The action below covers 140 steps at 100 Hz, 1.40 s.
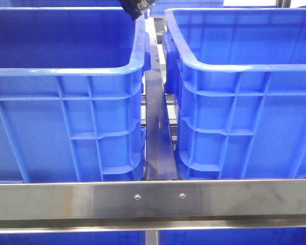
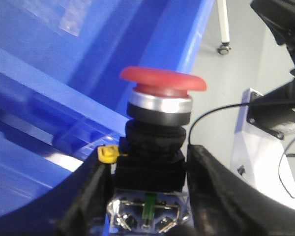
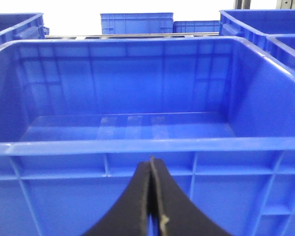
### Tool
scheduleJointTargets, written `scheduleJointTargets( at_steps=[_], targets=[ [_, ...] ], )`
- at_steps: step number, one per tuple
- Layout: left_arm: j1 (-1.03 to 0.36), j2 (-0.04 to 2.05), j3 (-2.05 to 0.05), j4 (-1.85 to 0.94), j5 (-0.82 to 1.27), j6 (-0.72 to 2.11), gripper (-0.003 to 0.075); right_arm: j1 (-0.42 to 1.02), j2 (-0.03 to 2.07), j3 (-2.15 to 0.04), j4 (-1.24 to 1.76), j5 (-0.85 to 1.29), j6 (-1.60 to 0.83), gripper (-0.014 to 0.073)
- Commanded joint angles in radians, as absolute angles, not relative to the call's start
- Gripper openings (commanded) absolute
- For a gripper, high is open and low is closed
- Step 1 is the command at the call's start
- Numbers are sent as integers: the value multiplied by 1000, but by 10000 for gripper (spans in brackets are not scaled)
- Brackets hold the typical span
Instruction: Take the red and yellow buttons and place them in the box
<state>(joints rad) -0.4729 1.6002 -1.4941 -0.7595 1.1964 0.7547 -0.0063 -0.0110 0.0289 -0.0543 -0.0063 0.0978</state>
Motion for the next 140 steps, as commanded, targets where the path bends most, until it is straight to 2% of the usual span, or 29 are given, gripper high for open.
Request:
scheduleJointTargets(
  at_steps=[1,23,58,93,100,107,119,126,133,140],
  targets=[
    [-481,1552,-1520,-829,1195,758,157,-9,-33,12,-65,-135,98,-33],
    [-481,1552,-1520,-829,1203,758,157,-9,-33,-5,-65,-165,98,-33],
    [-481,1552,-1520,-829,1203,758,157,-9,13,-247,-65,181,98,-33],
    [-481,1552,-1520,-829,1203,758,157,-9,274,-481,-19,453,98,-29],
    [-481,1552,-1520,-829,1203,758,157,-9,335,-523,13,474,98,18],
    [-481,1552,-1520,-829,1203,758,157,-9,392,-561,56,478,97,115],
    [-481,1552,-1520,-829,1203,758,157,-9,479,-632,135,517,94,356],
    [-481,1552,-1520,-829,1203,758,157,-6,526,-675,186,555,92,468],
    [-481,1552,-1520,-829,1203,758,157,-6,575,-714,251,583,90,520],
    [-481,1552,-1520,-829,1203,758,157,-6,623,-748,335,602,75,519]
  ],
)
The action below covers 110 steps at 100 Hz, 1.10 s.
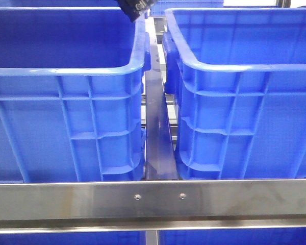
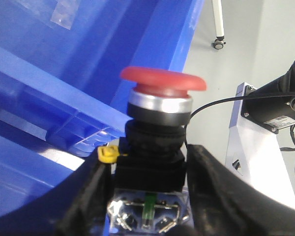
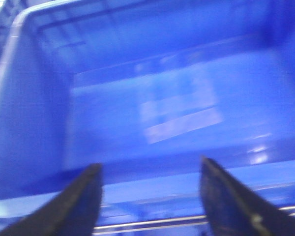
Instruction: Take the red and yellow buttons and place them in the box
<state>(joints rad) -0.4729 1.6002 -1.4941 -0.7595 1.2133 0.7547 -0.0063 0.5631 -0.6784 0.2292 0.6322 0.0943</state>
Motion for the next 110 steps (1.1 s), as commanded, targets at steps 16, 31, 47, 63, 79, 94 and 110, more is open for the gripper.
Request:
scheduleJointTargets(
  at_steps=[16,31,47,63,79,94,110],
  targets=[
    [-481,1552,-1520,-829,1203,758,157,-6,734,-807,623,634,-39,519],
    [-481,1552,-1520,-829,1203,758,157,-6,841,-846,931,717,-256,519],
    [-481,1552,-1520,-829,1203,758,157,-6,958,-862,1275,832,-461,519],
    [-481,1552,-1520,-829,1203,758,157,-2,1066,-867,1494,934,-598,519],
    [-481,1552,-1520,-829,1203,758,157,59,1152,-867,1551,952,-643,519],
    [-481,1552,-1520,-829,1203,758,157,122,1212,-867,1613,948,-698,519],
    [-481,1552,-1520,-829,1203,758,157,171,1240,-867,1685,943,-739,519]
  ],
)
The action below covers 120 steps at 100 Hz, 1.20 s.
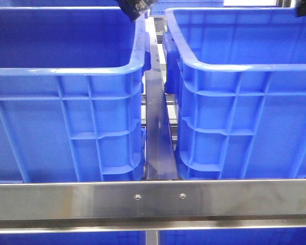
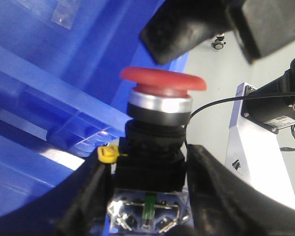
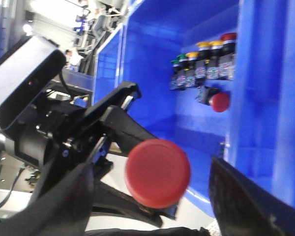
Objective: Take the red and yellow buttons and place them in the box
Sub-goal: 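Grasp the red button's cap with the right gripper, left gripper releases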
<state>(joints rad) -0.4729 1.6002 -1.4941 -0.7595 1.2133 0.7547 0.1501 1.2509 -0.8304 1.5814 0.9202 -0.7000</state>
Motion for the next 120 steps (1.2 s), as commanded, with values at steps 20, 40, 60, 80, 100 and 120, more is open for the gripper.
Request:
scheduleJointTargets(
  at_steps=[20,40,60,80,100,120],
  targets=[
    [-481,1552,-1520,-829,1203,758,157,215,1254,-867,1719,923,-770,519],
    [-481,1552,-1520,-829,1203,758,157,233,1284,-867,1725,926,-770,519],
    [-481,1552,-1520,-829,1203,758,157,244,1292,-867,1726,925,-800,461],
    [-481,1552,-1520,-829,1203,758,157,244,1292,-867,1726,926,-801,272],
    [-481,1552,-1520,-829,1203,758,200,244,1292,-867,1728,925,-801,262],
    [-481,1552,-1523,-829,1203,758,514,244,1292,-867,1732,925,-801,262]
  ],
)
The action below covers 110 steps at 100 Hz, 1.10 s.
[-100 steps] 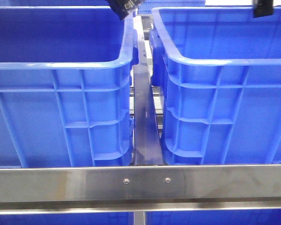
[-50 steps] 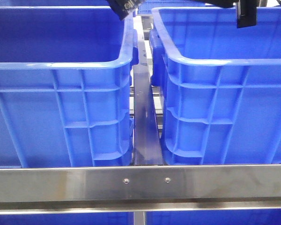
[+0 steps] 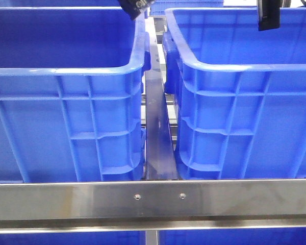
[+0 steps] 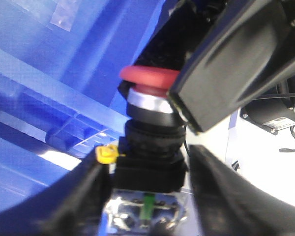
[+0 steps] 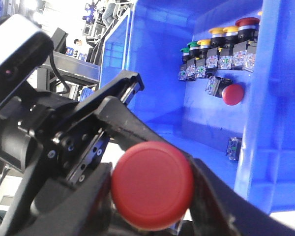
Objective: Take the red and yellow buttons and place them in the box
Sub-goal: 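Grasp the red button's cap with the right gripper, left gripper releases, then move the red button into the empty crate with the right gripper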
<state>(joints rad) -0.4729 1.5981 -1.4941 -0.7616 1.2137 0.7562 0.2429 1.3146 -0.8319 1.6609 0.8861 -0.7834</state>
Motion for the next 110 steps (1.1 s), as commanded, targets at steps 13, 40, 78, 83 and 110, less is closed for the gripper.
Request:
scheduleJointTargets(
  at_steps=[13,40,78,83,110],
  targets=[
    [-481,1552,-1526,-829,1203,758,556,244,1292,-867,1744,925,-801,262],
    [-481,1552,-1526,-831,1253,752,556,175,1291,-867,1714,964,-801,262],
    [-481,1552,-1526,-832,1257,752,556,-141,1291,-867,1691,1093,-858,262],
    [-481,1552,-1526,-832,1257,752,556,-176,1291,-867,1684,1070,-890,262],
    [-481,1552,-1526,-832,1255,752,556,-209,1291,-898,1630,778,-1088,262]
  ],
)
